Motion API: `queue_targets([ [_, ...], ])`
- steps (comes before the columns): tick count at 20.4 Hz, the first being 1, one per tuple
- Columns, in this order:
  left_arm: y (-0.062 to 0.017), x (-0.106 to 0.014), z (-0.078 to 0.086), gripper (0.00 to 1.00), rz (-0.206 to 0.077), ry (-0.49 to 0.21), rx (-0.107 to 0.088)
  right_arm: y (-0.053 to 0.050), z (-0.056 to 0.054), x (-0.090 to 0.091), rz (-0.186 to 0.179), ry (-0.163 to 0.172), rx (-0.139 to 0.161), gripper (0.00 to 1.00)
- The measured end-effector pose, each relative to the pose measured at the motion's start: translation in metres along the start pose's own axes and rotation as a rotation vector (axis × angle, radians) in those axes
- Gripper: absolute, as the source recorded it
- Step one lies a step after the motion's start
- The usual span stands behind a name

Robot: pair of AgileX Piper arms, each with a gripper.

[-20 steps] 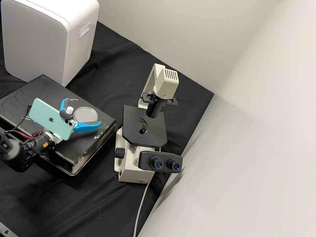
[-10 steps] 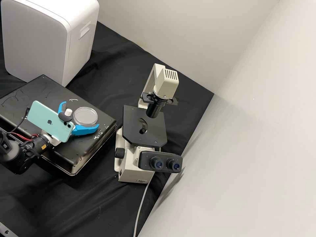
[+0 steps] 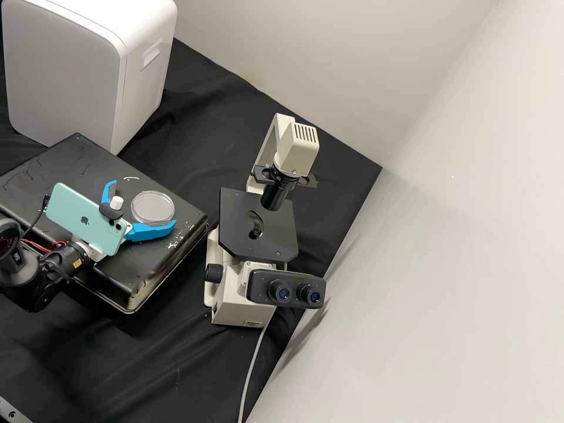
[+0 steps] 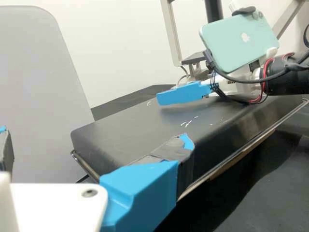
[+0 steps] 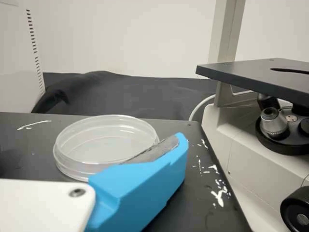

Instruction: Place the petri dish on the microscope

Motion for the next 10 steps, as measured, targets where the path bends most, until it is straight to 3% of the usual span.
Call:
queue_targets([
  [10, 0.0, 0.0, 0.0, 1.0, 0.0, 0.0, -0.001, -0.0097, -0.0014, 0.0068, -0.019, 0.025, -0.027, 1.0],
])
